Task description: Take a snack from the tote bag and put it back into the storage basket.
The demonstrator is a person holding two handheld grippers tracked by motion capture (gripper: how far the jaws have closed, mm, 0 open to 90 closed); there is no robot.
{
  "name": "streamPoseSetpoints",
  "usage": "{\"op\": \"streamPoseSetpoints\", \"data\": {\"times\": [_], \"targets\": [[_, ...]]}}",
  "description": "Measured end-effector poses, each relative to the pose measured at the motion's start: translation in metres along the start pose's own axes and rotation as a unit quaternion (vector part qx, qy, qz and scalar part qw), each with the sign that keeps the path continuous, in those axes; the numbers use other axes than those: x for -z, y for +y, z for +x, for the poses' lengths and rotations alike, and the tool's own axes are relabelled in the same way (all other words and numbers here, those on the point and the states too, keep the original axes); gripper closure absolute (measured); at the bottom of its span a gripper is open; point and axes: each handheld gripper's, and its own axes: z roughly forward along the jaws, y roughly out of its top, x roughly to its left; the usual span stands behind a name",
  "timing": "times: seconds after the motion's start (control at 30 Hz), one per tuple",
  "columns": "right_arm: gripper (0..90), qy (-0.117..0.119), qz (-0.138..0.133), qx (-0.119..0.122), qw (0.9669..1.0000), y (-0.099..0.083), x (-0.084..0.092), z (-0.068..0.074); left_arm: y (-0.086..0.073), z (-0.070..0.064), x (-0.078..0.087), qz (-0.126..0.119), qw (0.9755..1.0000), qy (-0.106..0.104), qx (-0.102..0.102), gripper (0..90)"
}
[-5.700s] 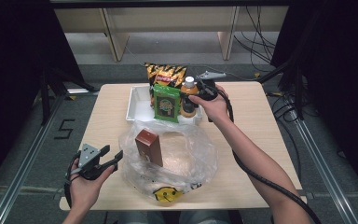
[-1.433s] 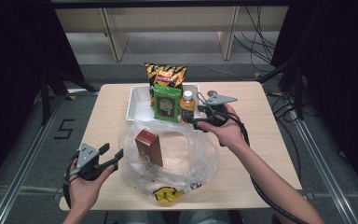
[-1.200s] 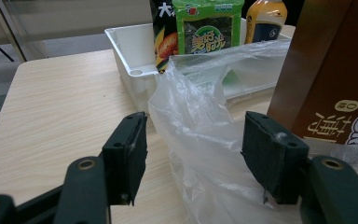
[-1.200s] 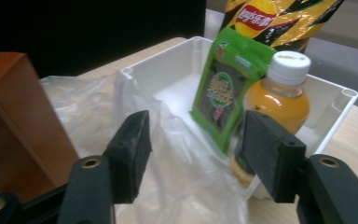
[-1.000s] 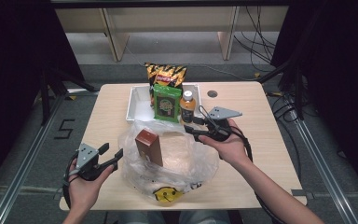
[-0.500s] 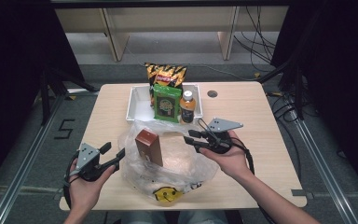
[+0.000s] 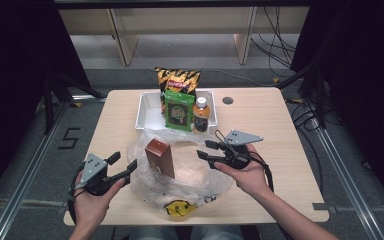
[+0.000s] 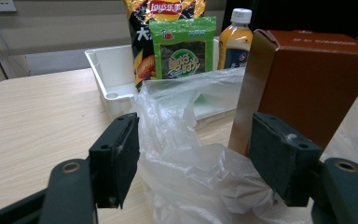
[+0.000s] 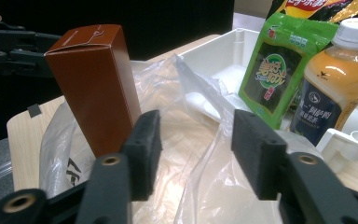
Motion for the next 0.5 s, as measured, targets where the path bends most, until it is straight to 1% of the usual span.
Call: {"op": "streamPoseSetpoints", "data": {"times": [0.03,0.07,0.1,0.13,0.17,0.2,0.23,0.27,0.3,0.33,0.37,0.4,0.47,0.5], "targets": [[50.4,0.002,0.005,0.008,1.0000,0.000,0.001,-0.001,0.000,0.000,0.000,-0.003,1.0000,-0.003,0.001,32.5],[49.5,-0.005,0.004,-0.006,1.0000,-0.001,0.001,0.001,0.001,-0.001,0.001,0.000,1.0000,-0.001,0.001,32.0],[49.2,0.000,0.007,-0.013,0.9999,-0.002,0.001,0.001,0.001,-0.001,0.000,-0.002,1.0000,-0.004,0.002,31.5],[48.7,-0.003,0.005,-0.002,1.0000,-0.002,0.001,0.000,0.001,-0.001,0.000,-0.004,1.0000,-0.006,0.003,31.0],[47.8,-0.004,0.006,0.000,1.0000,-0.003,0.001,-0.001,0.002,-0.002,0.001,-0.004,1.0000,-0.007,0.001,30.7],[47.4,-0.008,0.005,-0.007,0.9999,-0.003,0.001,0.000,0.002,-0.003,0.001,-0.005,1.0000,-0.008,0.001,30.2],[47.0,-0.008,0.009,-0.019,0.9997,-0.003,0.001,0.001,0.002,-0.004,0.001,-0.009,0.9999,-0.012,0.002,30.0],[46.4,-0.009,0.008,-0.018,0.9998,-0.003,0.001,0.001,0.003,-0.005,0.002,-0.008,0.9999,-0.012,0.003,29.6],[46.2,-0.008,0.007,-0.009,0.9999,-0.003,0.001,0.000,0.003,-0.006,0.002,-0.009,0.9998,-0.017,0.004,28.8],[46.1,-0.004,0.001,-0.007,1.0000,-0.003,0.000,-0.001,0.003,-0.007,0.002,-0.010,0.9998,-0.019,0.003,28.3],[46.0,-0.006,0.003,-0.008,0.9999,-0.002,0.000,-0.001,0.004,-0.008,0.003,-0.011,0.9996,-0.025,0.003,27.4],[46.0,-0.006,0.007,0.002,1.0000,-0.002,0.001,-0.002,0.004,-0.010,0.003,-0.011,0.9995,-0.029,0.005,26.2],[45.8,-0.005,0.004,-0.003,1.0000,-0.002,0.000,-0.002,0.005,-0.014,0.003,-0.015,0.9991,-0.041,0.003,23.7],[45.7,-0.007,0.007,-0.005,0.9999,-0.002,0.000,-0.002,0.005,-0.016,0.003,-0.017,0.9989,-0.044,0.001,22.5]]}}
